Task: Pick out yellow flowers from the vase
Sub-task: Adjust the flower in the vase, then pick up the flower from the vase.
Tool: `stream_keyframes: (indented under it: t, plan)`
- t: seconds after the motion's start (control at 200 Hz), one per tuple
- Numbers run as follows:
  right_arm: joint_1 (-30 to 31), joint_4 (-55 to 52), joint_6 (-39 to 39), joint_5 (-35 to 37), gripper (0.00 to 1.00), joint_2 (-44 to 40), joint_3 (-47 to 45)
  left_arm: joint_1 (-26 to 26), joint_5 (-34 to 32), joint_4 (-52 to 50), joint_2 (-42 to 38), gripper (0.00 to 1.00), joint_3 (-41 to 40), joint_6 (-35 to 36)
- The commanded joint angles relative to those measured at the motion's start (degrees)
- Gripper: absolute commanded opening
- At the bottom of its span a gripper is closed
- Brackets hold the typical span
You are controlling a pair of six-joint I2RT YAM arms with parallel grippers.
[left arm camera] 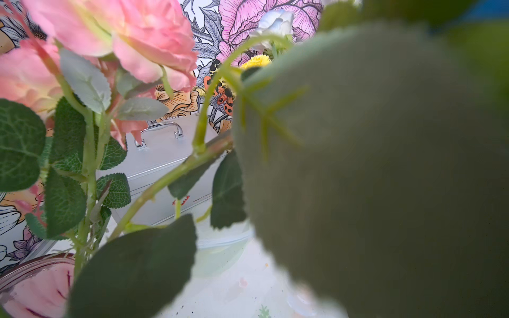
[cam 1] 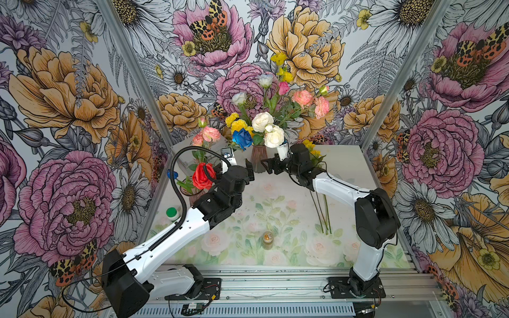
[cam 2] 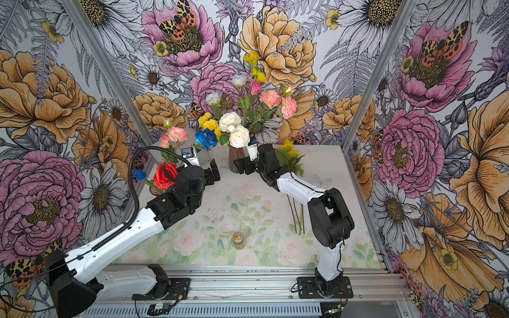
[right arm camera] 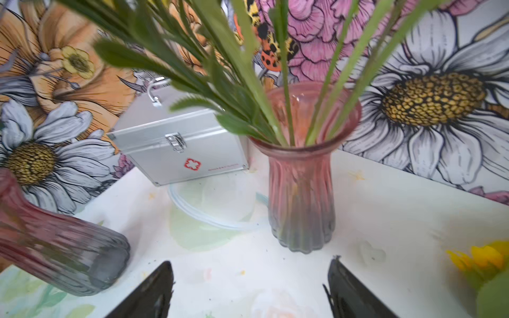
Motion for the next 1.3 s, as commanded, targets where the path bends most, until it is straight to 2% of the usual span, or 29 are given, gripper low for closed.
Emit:
stream_keyframes:
  t: [0.0, 0.07, 0.17, 0.475, 0.916, 1.186, 1.296]
  plan:
    - [1.26, 4.11, 0.80, -3.77, 0.85, 1.73, 5.69, 0.59, 1.08, 0.01, -2.58, 0.99, -1.20, 0.46]
    - [1.84, 4.70, 1.52, -3.68, 0.83, 3.01, 7.45, 0.68, 1.14, -0.05, -3.42, 0.99, -1.71, 0.40]
    - [2.37, 6.13, 3.72, -4.57, 0.75, 4.45, 8.88, 0.94, 1.60, -0.06, -3.98, 0.99, -2.26, 0.25]
    - [4.39, 10.68, 8.33, -4.93, 0.70, 7.09, 9.46, 1.47, 2.35, 0.02, -4.01, 0.99, -2.51, 0.35]
    - [4.58, 14.28, 1.94, 11.90, 0.72, 9.56, 13.04, 2.08, 3.14, 0.00, -4.86, 0.99, -3.41, -0.12]
    - [4.41, 16.59, -0.57, 16.02, 0.72, 11.97, 15.32, 2.09, 3.16, 0.00, -5.25, 0.99, -4.01, -0.36]
    - [4.46, 17.79, -0.72, 18.35, 0.70, 12.56, 15.68, 2.08, 3.09, -0.06, -5.28, 0.99, -4.36, -0.34]
